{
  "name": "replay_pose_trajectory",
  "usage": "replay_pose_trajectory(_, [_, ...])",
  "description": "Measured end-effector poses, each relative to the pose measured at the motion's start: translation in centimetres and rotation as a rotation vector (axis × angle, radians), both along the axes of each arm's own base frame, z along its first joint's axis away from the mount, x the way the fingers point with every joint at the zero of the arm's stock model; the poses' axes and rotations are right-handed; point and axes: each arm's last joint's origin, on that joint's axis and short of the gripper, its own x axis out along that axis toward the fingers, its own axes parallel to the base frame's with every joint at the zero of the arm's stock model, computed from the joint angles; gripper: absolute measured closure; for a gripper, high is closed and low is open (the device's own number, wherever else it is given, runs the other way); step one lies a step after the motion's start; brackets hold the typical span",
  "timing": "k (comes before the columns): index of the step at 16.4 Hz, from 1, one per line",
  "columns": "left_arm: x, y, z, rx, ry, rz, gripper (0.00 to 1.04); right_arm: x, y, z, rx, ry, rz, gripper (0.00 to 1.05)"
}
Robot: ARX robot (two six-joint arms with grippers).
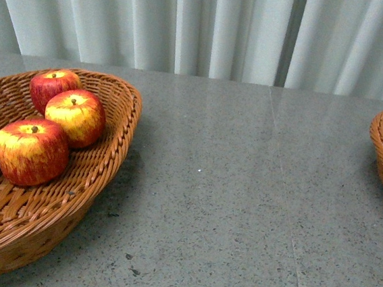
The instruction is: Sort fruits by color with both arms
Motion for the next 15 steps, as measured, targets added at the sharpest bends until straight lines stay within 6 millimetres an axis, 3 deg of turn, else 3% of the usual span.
replay_pose_trajectory(4, [0.00,0.00,-0.01,0.000,0.001,0.000,0.07,0.00,0.00,0.09,0.000,-0.010,0.000,1.03])
replay_pose_trajectory(6, [0.00,0.00,-0.01,0.000,0.001,0.000,0.07,0.00,0.00,0.09,0.000,-0.009,0.000,0.93])
replay_pose_trajectory(12, [0.00,0.00,-0.01,0.000,0.001,0.000,0.07,0.00,0.00,0.09,0.000,-0.009,0.000,0.45])
replay_pose_trajectory(13, [0.00,0.00,-0.01,0.000,0.001,0.000,0.07,0.00,0.00,0.09,0.000,-0.009,0.000,0.29])
replay_pose_trajectory(14, [0.00,0.00,-0.01,0.000,0.001,0.000,0.07,0.00,0.00,0.09,0.000,-0.009,0.000,0.05])
replay_pose_trajectory(15, [0.00,0.00,-0.01,0.000,0.001,0.000,0.07,0.00,0.00,0.09,0.000,-0.009,0.000,0.06])
